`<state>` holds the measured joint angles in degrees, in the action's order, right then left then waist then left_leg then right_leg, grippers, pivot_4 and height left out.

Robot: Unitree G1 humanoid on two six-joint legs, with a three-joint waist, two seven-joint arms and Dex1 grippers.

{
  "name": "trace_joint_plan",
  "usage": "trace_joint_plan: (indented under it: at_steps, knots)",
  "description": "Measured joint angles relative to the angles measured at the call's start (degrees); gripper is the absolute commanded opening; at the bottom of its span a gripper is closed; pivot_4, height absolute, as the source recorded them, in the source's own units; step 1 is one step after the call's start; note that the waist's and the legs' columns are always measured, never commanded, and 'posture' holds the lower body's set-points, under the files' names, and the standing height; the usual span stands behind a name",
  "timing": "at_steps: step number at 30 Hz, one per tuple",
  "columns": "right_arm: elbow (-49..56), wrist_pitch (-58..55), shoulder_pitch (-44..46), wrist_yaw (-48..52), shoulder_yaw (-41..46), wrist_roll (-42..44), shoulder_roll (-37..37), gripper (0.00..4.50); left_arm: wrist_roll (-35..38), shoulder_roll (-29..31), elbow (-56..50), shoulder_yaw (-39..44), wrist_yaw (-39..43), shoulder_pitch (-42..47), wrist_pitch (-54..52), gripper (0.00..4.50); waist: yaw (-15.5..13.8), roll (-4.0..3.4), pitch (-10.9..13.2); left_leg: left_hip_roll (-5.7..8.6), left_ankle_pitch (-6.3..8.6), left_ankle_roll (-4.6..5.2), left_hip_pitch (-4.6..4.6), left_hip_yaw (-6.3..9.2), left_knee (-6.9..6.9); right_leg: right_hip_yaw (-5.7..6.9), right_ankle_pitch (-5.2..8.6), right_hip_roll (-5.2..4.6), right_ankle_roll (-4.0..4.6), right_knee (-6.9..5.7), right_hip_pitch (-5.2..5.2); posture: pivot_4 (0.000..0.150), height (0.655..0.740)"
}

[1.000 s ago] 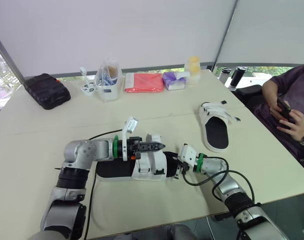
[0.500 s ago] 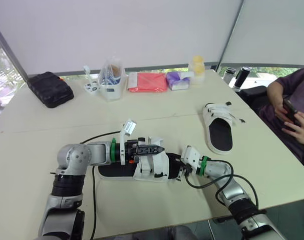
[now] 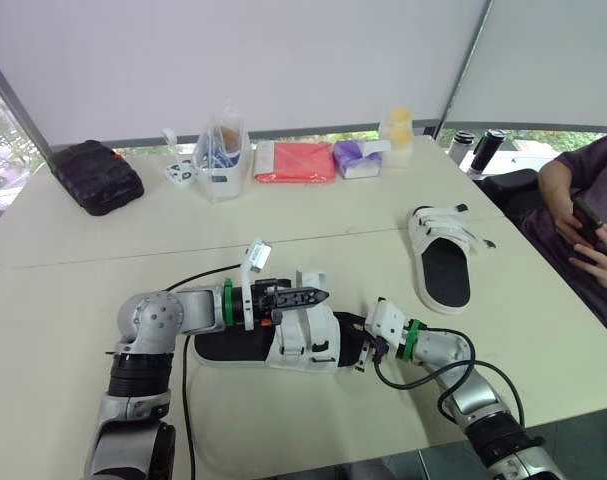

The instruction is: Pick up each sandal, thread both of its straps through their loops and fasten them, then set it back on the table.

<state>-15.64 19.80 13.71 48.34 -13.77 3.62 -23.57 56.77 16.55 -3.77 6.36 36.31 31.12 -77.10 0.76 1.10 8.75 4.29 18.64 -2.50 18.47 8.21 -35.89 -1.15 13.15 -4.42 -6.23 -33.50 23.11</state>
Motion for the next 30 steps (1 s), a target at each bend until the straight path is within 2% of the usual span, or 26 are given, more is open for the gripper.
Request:
trace_joint_plan:
  at_steps: [12,15,21,30]
  knots:
    - [0.05,-0.24,-0.06,-0.13,0.00,0.00,-0.03,0.00,-3.01,3.02,-3.25,-7.37,2.25,-2.89,4.06,0.09,-0.05,-0.03,-0.04,0.00,0.02,0.04,-0.01,-0.02,-0.01,0.00,0.02,0.00,-0.01,0.00,-0.04,0.150,0.7400]
    - [0.05,-0.26,-0.09,-0.15,0.00,0.00,-0.04,0.00,-3.07,2.33,-2.94,-6.90,2.05,-2.75,4.31,0.09,-0.06,-0.04,-0.07,0.00,0.02,0.05,-0.01,-0.02,-0.02,0.00,0.02,0.01,-0.01,0.00,-0.04,0.150,0.7400]
    - [0.05,-0.26,-0.10,-0.16,0.01,0.00,-0.03,0.00,3.02,0.78,-1.46,-1.29,1.62,-0.51,0.38,0.09,-0.02,-0.06,-0.12,0.00,0.03,0.06,-0.01,-0.02,-0.03,0.00,0.02,0.01,-0.02,-0.01,-0.03,0.150,0.7400]
    - [0.05,-0.34,-0.11,-0.16,0.01,0.00,-0.03,0.00,0.11,0.76,-0.55,-2.32,-0.37,-0.62,2.49,0.09,-0.04,-0.05,-0.17,0.00,0.02,0.05,-0.02,-0.03,-0.04,-0.01,0.01,0.01,-0.02,-0.02,-0.04,0.150,0.7400]
